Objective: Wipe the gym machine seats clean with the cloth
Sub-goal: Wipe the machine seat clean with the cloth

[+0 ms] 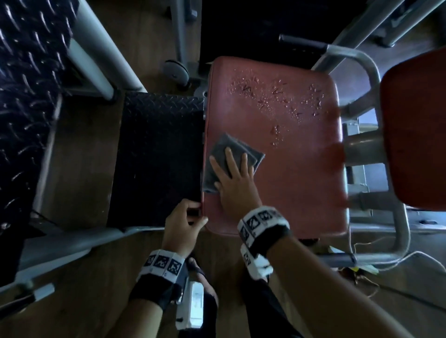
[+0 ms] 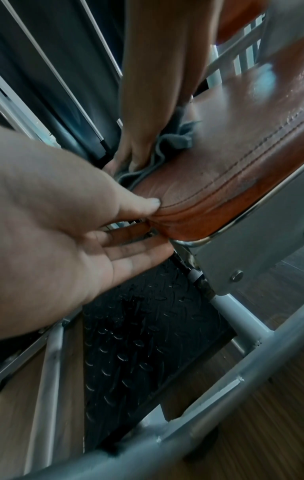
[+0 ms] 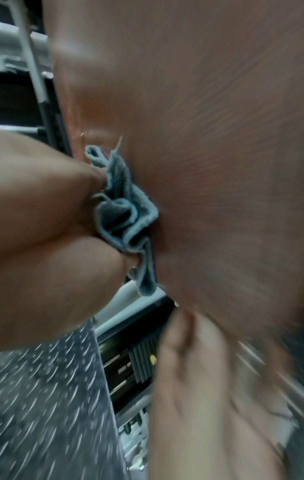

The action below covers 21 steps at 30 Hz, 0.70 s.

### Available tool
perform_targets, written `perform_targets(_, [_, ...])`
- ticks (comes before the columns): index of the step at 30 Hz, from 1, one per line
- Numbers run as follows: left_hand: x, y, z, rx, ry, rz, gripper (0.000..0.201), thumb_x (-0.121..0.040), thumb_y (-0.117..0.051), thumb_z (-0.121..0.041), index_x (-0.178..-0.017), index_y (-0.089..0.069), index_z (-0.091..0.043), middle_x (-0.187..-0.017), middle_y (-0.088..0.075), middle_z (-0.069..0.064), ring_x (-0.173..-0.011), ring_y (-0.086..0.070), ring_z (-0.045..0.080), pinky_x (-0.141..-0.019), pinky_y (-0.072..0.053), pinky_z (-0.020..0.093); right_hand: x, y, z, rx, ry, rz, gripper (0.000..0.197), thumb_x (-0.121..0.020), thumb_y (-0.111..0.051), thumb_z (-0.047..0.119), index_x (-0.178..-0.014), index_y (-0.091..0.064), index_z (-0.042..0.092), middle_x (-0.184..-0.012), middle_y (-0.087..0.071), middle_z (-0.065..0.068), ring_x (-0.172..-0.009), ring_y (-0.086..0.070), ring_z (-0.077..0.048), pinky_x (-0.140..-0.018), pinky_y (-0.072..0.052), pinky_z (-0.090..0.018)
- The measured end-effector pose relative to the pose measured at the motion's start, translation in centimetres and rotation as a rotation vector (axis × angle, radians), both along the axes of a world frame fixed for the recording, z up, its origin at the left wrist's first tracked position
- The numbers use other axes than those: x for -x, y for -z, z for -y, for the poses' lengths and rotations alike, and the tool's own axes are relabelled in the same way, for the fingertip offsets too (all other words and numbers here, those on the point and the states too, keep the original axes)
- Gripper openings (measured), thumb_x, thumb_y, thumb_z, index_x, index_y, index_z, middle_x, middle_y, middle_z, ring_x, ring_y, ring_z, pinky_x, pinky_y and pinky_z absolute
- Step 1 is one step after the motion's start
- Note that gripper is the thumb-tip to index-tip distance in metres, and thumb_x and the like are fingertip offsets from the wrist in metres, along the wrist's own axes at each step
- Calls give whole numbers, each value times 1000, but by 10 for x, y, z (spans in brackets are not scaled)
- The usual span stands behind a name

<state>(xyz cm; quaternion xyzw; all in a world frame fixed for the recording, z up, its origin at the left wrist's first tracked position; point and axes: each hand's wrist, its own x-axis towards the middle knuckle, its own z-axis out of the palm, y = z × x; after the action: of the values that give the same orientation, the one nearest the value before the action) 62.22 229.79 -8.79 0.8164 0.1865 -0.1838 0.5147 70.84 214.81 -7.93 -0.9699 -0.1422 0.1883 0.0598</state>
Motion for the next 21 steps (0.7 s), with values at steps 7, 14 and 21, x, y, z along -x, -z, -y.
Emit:
perform_targets(7, [3,-7,13,-30,-57,3,31,-87,-69,-6,-114,-58,-18,-99,-65,-7,-86,-65,8,-71,-54,24,74,-2,30,-98,146,-132,70,-99,-42,33,-151,5,41,-160,16,-2,-143,16,-46,-115,-4,-58])
perform_targets(14, [-9,-16,48,-176,-67,62,67,-81,-76,-14,-139,-42,-18,-139,-35,10,-113,-51,21,-101,-43,33,82,-17,132,-43,416,-229,69,-101,-36,30,-149,13,41,-158,24,-2,-142,17,-46,-116,-6,-58])
perform_targets(21, [-64,-9,92,-317,-34,57,88,-76,-78,-43,-149,-32,-32,-161,-11,4,-144,-21,29,-115,-26,51,49,-36,219,50,316,-317,67,-97,-45,37,-151,-5,45,-160,12,0,-145,3,-40,-111,-23,-58])
